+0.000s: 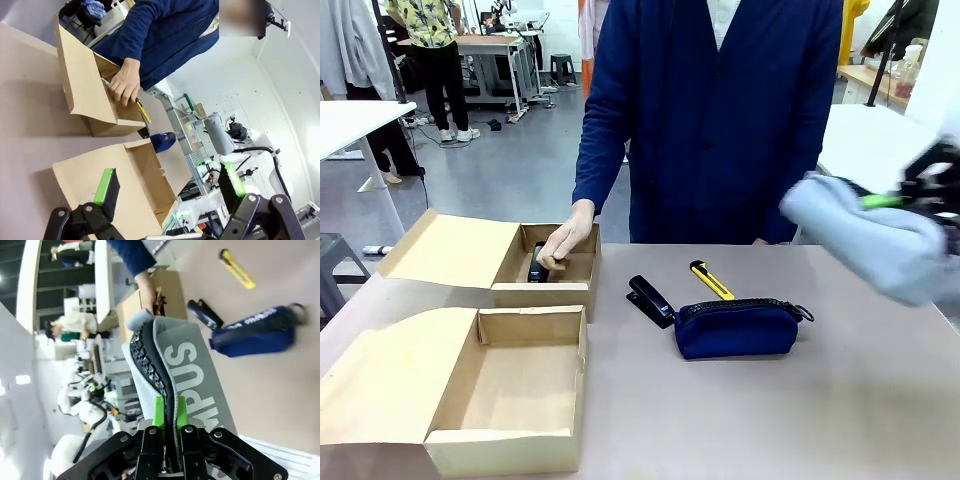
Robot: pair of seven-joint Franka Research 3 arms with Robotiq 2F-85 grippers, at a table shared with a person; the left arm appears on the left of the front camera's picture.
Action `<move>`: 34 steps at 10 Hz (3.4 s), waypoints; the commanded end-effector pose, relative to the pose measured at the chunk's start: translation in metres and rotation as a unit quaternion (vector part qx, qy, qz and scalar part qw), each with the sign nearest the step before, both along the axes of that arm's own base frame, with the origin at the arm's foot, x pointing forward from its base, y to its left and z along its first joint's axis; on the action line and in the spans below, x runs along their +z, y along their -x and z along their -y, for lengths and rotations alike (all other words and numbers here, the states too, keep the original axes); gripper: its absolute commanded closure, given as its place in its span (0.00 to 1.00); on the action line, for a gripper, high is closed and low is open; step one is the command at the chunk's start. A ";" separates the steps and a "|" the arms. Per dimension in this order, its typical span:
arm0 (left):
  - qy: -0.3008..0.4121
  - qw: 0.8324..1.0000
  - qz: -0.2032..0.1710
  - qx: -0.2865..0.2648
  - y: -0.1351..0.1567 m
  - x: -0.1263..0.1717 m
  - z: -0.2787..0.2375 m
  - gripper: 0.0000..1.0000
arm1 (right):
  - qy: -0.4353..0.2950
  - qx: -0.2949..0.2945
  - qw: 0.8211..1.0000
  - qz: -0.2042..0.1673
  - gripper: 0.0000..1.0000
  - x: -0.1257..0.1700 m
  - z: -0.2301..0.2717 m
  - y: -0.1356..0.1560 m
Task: Place items inside the box.
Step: Pick up a Pencil pouch or Stapler and place it inside the Mailer Box closest to the robot.
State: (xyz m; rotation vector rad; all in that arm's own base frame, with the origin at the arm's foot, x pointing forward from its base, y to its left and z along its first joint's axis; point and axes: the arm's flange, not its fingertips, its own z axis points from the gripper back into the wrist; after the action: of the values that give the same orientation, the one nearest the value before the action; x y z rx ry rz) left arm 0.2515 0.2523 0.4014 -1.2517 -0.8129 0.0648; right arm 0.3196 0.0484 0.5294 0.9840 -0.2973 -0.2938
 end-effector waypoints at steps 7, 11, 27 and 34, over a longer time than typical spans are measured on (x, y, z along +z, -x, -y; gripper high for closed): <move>0.003 1.000 0.016 0.002 0.000 0.001 0.001 0.00 | 0.078 0.152 0.985 -0.006 0.89 -0.032 -0.128 0.026; 0.003 1.000 0.016 0.002 0.000 0.001 0.001 0.00 | 0.083 0.120 0.989 0.011 0.89 -0.025 -0.275 0.038; 0.003 1.000 0.016 0.002 0.000 0.001 0.001 0.00 | 0.198 0.127 0.972 -0.006 0.89 -0.140 -0.495 0.006; 0.003 1.000 0.016 0.002 0.000 0.001 0.001 0.00 | 0.234 0.154 0.960 -0.025 0.81 -0.154 -0.489 0.006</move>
State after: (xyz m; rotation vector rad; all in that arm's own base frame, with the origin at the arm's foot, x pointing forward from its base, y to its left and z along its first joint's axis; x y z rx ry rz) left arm 0.2512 0.2527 0.4021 -1.2508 -0.8144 0.0644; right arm 0.3123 0.5266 0.3687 0.5502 -0.1491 0.0325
